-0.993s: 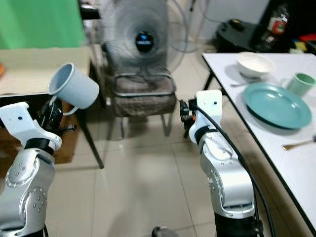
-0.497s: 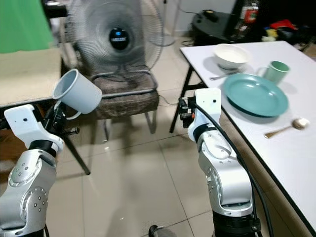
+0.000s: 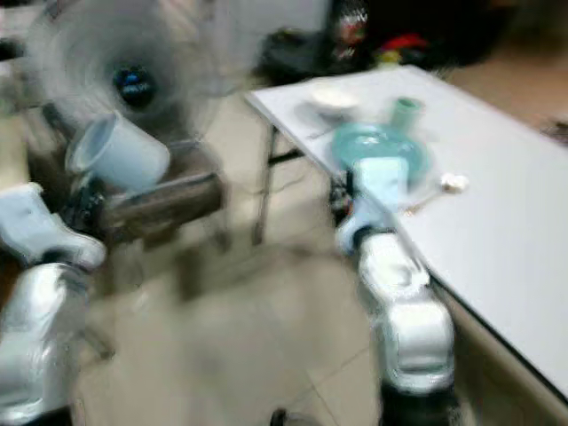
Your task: Setting the table
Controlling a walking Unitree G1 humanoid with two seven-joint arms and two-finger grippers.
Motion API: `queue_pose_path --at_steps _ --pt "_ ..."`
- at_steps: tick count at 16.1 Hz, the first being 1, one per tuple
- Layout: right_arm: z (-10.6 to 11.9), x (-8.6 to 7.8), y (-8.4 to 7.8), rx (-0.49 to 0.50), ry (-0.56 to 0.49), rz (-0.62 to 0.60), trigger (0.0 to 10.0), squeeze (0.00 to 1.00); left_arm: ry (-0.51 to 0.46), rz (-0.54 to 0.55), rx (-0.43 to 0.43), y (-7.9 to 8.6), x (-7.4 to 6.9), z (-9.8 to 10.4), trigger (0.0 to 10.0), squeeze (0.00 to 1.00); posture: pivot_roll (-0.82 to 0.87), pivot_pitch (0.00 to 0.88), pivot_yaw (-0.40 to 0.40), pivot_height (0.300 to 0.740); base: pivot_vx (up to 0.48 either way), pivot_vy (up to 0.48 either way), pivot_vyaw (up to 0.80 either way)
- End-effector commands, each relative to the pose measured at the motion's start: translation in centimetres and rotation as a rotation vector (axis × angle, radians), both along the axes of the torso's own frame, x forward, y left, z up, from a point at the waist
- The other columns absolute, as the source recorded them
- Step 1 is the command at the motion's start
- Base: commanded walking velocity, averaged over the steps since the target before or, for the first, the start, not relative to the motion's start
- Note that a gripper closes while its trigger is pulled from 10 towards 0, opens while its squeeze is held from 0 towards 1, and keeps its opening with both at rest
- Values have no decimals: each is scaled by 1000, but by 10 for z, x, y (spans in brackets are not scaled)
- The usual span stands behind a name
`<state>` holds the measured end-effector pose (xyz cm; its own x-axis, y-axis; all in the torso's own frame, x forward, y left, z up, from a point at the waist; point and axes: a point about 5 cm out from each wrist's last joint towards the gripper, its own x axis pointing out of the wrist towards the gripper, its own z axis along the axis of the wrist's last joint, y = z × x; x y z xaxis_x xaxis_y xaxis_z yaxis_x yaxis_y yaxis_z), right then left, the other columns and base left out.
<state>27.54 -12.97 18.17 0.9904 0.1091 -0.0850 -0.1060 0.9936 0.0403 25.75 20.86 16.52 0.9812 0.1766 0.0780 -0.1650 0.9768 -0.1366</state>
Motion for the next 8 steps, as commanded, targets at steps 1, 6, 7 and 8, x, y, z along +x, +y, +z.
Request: queue_pose_path --at_steps 1,6,7,8 --pt "2 0 -8 8 -17 -33 10000 0 16 -77 59 -9 4 1 10000 0 37 0 15 740 0 0 -800" --pt "6 -6 -20 56 -49 -131 10000 0 19 -124 100 -8 8 11 10000 0 15 0 45 740 0 0 -800" --pt "3 -5 -21 29 -27 -121 10000 0 3 -105 117 -7 8 14 10000 0 12 0 50 740 0 0 -800" --pt "0 -5 -20 9 -10 -107 10000 0 -20 -94 81 -7 9 17 10000 0 13 0 53 740 0 0 -800"
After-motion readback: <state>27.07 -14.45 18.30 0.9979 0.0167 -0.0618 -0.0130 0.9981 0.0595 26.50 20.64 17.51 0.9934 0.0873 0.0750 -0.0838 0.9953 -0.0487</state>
